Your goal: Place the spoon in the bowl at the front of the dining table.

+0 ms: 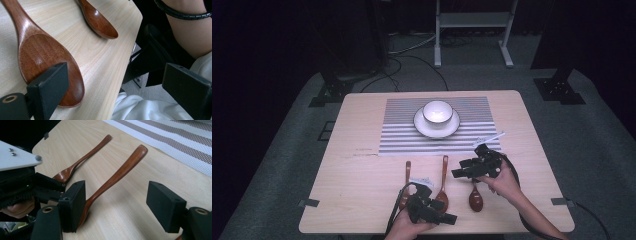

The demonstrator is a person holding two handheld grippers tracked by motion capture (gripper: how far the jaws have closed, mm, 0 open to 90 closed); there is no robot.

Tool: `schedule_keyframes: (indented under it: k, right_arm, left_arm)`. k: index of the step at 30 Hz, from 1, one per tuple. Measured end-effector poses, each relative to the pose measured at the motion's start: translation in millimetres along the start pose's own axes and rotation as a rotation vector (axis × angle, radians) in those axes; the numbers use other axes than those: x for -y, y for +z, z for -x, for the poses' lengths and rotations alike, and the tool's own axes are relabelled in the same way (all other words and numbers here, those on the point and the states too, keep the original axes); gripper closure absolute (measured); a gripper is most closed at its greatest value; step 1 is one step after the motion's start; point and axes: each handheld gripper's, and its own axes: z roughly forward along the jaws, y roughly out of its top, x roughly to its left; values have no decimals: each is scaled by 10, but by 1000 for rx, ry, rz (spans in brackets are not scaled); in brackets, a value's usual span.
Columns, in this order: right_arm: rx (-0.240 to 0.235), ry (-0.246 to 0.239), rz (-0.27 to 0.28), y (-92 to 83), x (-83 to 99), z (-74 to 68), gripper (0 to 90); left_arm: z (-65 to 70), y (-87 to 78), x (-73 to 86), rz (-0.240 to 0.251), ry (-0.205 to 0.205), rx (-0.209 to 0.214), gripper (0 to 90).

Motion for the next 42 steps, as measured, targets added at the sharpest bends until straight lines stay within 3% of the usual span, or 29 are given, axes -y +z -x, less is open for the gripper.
schedule_keyframes:
  k: [26, 42]
  right_arm:
    - [17, 19, -87, 414, -324, 138, 333]
    - [7, 119, -90, 492, -361, 230, 644]
  left_arm:
    - [-6, -4, 6, -3, 6, 4, 60]
    - [-8, -8, 5, -7, 5, 5, 59]
